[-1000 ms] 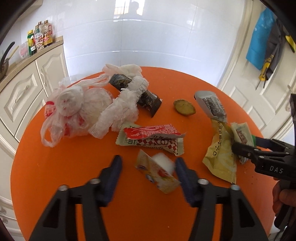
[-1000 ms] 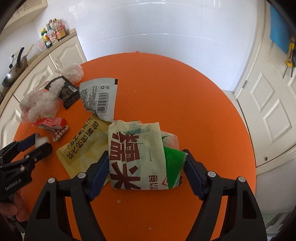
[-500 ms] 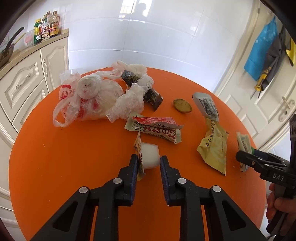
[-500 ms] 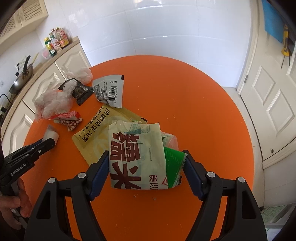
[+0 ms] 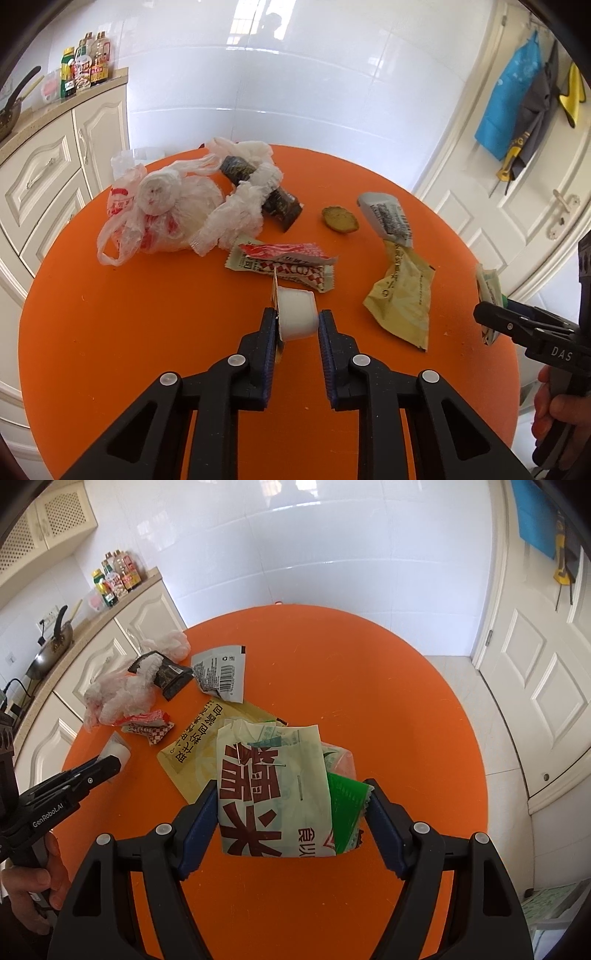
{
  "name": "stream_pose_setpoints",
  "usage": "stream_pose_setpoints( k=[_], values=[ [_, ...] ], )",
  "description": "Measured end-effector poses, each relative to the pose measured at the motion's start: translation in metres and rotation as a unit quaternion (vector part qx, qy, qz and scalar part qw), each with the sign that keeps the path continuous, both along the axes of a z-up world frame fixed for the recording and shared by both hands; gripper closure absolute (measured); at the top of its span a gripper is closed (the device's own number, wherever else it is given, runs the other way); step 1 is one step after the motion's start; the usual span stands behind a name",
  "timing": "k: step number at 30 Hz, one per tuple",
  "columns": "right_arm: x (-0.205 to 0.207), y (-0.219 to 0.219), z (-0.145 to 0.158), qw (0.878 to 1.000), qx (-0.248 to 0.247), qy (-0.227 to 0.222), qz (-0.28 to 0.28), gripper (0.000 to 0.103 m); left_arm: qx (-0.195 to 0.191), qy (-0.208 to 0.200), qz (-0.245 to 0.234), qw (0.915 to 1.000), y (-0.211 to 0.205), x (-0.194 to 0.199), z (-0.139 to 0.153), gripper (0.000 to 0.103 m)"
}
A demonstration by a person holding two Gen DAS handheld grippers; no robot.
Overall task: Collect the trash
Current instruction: 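Lift both held items and turn toward the blue bin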
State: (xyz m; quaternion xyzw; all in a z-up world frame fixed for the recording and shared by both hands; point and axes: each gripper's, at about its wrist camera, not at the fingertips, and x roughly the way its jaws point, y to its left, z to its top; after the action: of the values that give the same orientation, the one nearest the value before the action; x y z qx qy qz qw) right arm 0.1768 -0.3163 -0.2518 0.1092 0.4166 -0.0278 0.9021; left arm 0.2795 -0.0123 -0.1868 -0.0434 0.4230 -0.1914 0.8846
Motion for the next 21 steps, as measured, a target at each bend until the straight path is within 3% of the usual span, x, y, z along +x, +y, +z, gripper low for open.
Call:
stream_pose_setpoints(
  k=[11, 21],
  values=[
    [-0.022, -0.011, 0.029, 0.999, 0.003, -0.039, -0.011, 0.027, -0.007, -0.035, -0.018, 0.9992, -0.018, -0.025, 0.038, 0.085],
    [-0.063, -0.042, 0.069, 0.994, -0.002, -0.093, -0.050, 0.027, -0.016, -0.084, -0.073, 0.9937, -0.061, -0.054, 0.087, 0.085]
  ],
)
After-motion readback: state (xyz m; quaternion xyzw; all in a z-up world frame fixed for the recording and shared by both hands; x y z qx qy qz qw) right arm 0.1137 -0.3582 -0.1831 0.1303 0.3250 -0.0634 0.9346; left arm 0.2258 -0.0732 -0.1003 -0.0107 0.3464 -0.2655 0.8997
